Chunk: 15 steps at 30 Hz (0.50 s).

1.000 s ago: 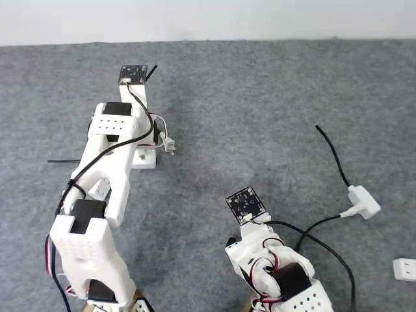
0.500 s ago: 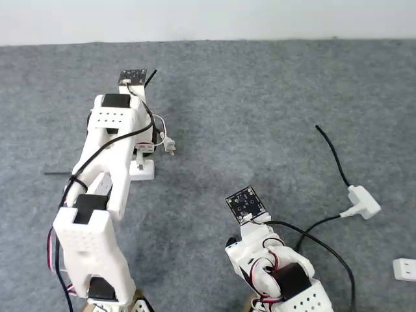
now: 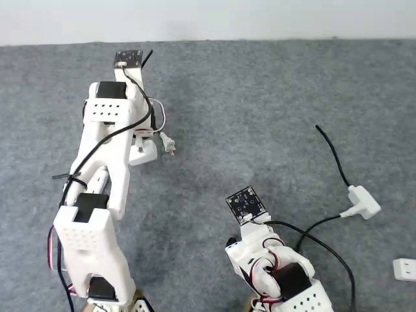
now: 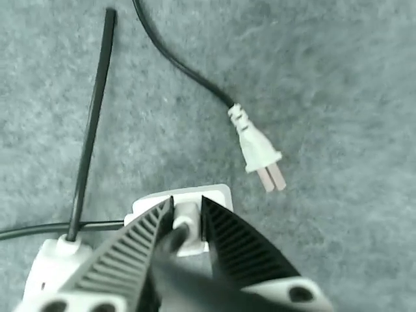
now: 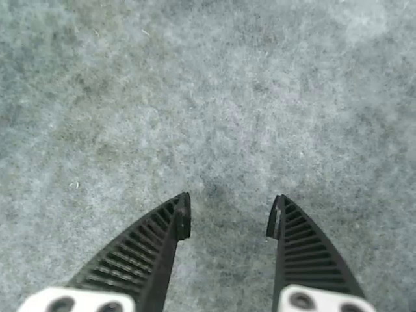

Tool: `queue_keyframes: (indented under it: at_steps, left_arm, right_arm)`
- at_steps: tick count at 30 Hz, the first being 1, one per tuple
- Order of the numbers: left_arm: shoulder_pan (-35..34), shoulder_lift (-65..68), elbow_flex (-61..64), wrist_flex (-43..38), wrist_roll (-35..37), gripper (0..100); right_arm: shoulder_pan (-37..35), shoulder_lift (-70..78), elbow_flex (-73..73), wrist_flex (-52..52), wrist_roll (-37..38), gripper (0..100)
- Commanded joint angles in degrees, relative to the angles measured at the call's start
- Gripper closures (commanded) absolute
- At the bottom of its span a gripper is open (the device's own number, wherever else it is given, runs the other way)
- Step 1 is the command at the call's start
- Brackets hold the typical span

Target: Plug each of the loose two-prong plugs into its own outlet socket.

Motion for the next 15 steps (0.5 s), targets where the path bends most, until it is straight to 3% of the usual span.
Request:
queue_keyframes:
  at_steps: [1, 15]
  left_arm:
    - [0.1, -0.4, -2.9, -4.7, 0.4, 99]
    - [0.5, 0.1, 15.4, -27.3, 0.4, 99]
  right_arm:
    - [-0.2, -0.6, 1.0, 0.2, 0.8, 80.0]
    - [-0.2, -0.6, 1.0, 0.2, 0.8, 80.0]
